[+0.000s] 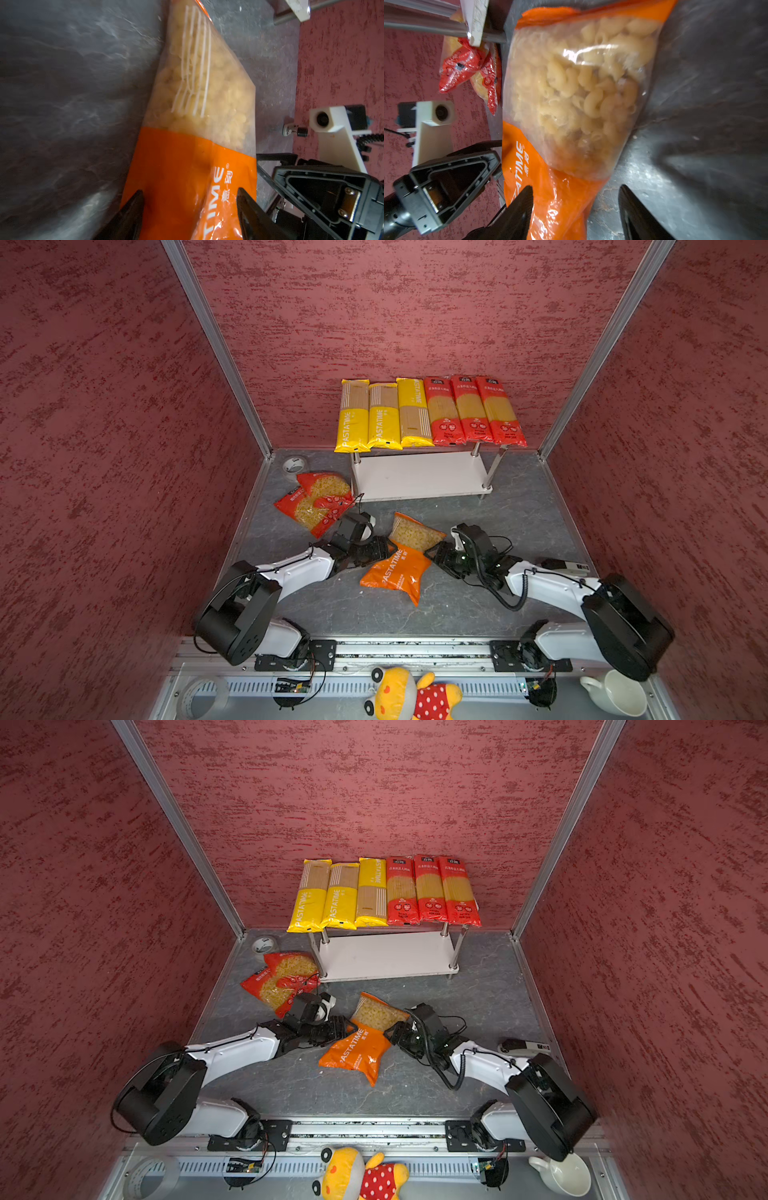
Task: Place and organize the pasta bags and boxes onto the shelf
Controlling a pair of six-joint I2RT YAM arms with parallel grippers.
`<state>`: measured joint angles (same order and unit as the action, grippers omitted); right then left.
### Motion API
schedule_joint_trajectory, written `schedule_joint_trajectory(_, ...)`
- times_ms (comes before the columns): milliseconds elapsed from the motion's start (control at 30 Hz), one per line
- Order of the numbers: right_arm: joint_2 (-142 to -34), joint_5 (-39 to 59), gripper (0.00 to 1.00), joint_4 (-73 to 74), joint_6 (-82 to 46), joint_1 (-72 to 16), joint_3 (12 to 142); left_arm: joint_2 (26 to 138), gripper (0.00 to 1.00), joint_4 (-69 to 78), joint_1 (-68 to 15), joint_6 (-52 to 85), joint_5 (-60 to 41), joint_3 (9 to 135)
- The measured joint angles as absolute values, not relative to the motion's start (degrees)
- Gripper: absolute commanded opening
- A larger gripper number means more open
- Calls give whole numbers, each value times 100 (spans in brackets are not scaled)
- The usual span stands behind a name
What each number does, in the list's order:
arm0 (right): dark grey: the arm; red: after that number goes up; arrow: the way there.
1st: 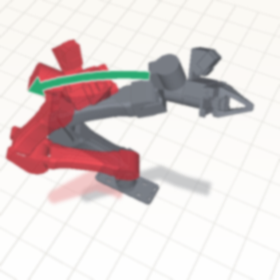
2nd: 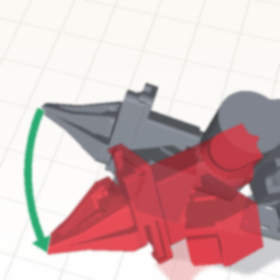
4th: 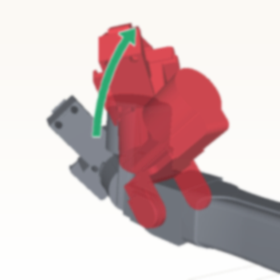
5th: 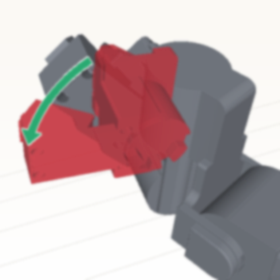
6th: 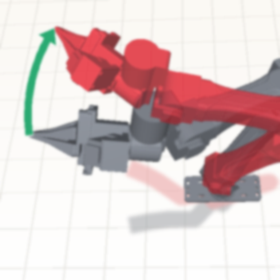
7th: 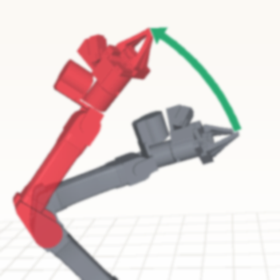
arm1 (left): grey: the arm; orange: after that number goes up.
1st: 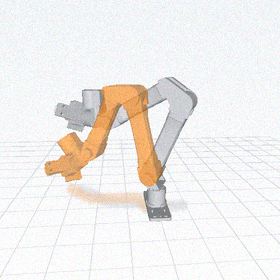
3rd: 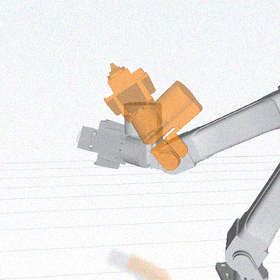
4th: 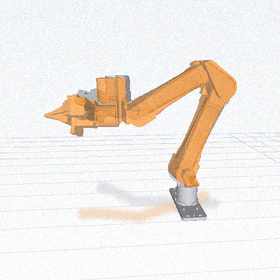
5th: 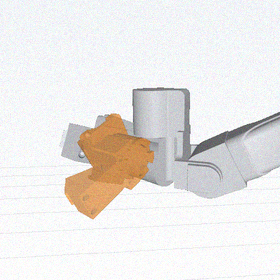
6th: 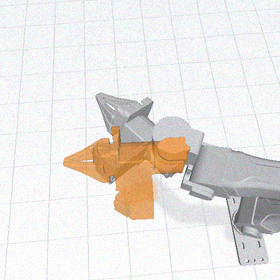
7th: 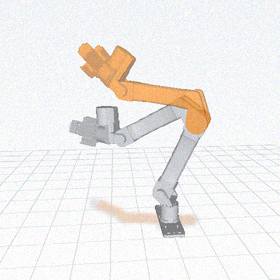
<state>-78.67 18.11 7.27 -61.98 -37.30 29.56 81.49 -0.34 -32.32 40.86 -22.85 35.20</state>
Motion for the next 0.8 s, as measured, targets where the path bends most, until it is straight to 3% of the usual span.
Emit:
schedule_joint_trajectory(200,-8525,1903,41,1275,-6337,-3986,3236,8215,54,183,-3452,4180,-2198,3489)
schedule_joint_trajectory(367,-8584,1933,30,1380,-6302,-4010,3258,8176,37,224,-3454,4239,-2095,3457)
schedule_joint_trajectory(533,-8567,1931,13,1393,-6202,-4010,3258,8173,21,263,-3468,4272,-2062,3463)
schedule_joint_trajectory(800,-8160,1898,0,1256,-5994,-4012,3258,7852,14,93,-3586,4250,-2001,3546)
